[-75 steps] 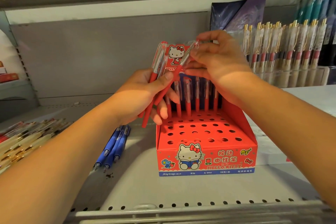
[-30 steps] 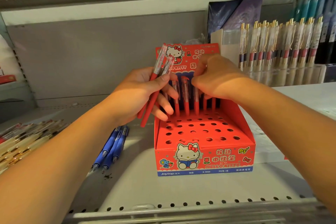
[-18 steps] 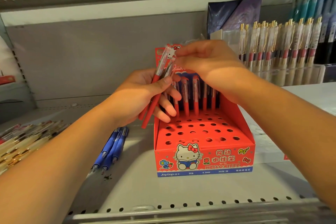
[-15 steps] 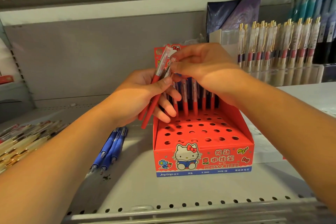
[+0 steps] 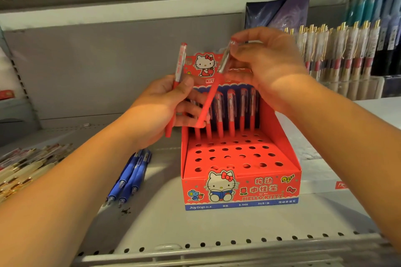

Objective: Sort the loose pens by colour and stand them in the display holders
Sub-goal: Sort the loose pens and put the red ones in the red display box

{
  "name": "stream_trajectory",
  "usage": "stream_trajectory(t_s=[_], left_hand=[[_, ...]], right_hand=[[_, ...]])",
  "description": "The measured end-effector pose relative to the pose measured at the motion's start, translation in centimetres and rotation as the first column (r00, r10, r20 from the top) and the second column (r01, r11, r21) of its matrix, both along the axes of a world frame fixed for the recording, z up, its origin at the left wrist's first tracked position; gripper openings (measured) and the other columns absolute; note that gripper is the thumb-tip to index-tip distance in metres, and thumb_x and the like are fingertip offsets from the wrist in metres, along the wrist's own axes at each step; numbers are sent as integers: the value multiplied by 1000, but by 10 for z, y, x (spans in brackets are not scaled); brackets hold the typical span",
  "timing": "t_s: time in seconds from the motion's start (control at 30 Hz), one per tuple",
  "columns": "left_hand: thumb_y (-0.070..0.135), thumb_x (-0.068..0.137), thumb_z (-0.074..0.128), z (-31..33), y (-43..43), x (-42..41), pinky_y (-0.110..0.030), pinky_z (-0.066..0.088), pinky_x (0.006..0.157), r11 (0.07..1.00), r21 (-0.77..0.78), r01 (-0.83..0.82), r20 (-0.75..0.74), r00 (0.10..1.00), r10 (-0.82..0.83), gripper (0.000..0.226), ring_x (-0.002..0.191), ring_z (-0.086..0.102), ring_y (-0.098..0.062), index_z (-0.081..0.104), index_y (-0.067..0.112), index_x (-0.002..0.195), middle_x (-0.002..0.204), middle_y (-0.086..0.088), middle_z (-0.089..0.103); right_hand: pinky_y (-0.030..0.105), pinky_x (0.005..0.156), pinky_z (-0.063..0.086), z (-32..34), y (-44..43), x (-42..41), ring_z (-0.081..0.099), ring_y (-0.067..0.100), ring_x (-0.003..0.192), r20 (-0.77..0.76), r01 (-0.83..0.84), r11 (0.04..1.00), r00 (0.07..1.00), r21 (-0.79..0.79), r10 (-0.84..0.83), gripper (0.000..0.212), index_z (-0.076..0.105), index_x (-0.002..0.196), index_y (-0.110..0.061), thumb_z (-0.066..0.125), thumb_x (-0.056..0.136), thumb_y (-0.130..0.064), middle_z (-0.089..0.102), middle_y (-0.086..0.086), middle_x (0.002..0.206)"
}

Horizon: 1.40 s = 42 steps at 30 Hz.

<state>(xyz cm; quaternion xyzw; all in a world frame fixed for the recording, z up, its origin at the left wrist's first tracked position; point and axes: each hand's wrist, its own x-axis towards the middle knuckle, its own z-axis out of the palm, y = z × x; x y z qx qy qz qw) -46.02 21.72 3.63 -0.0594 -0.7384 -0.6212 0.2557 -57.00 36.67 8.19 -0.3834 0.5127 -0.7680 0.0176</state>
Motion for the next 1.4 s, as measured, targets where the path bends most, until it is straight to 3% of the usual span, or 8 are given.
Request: stream_trajectory(t_s=[0.1,0.2,0.33,0.53,0.73,1.07,1.3,1.4], left_hand=[[31,94,50,0,-1,-1,-27,55,53,998,-24,-60,-18,998,59,31,59,63,-16,54,6,112,79,-4,72],[27,101,46,-1,-1,-2,-21,37,44,991,-78,-105,-30,994,103,23,48,47,-11,57,8,108,76,0,69],[37,92,50,2,-3,-1,-22,23,43,1000,-16,-23,6,1000,23,31,41,32,-11,63,10,101,71,-5,61],[20,99,21,4,-5,0,-25,24,45,994,83,72,50,996,-77,40,44,31,-14,58,6,96,67,-7,52],[4,98,38,3,-2,-2,-25,34,46,999,37,17,1,1000,-17,25,48,39,-16,62,5,93,68,-7,54],[17,87,56,2,-3,0,-25,53,60,1000,11,25,-2,1000,-25,18,62,63,-16,63,6,100,84,-9,73],[16,92,53,3,0,1,-25,56,64,999,10,32,13,999,-32,31,71,68,-15,54,2,119,95,-9,76],[14,89,56,3,1,1,-26,55,63,1000,13,8,8,1000,-8,27,72,66,-14,57,5,114,97,-7,75]], right_hand=[[33,54,59,4,2,-8,71,16,61,-93,197,978,977,67,-190,19,63,88,-13,58,90,5,69,11,84],[38,67,62,1,3,-16,72,17,75,-299,420,892,884,165,-361,20,63,83,-25,63,87,-5,72,4,84],[9,51,48,-5,4,-17,62,2,63,-509,574,783,761,240,-402,21,60,82,-31,64,83,-10,64,-11,70],[8,53,42,-6,3,-18,60,1,67,-556,615,727,735,307,-387,19,62,90,-26,62,83,-8,64,-9,75],[7,50,41,-5,6,-16,60,1,70,-579,623,716,724,317,-374,20,58,85,-29,63,85,-9,63,-10,80],[18,60,46,-4,7,-14,59,7,74,-637,659,658,692,365,-340,21,55,79,-28,66,81,-10,58,-10,82],[28,78,49,-7,10,-6,61,24,93,-715,691,442,685,573,-144,17,61,98,-15,62,84,-6,63,2,98],[33,85,53,-7,12,-1,62,27,97,-727,702,374,680,606,-98,22,68,100,-12,59,83,-1,66,8,104]])
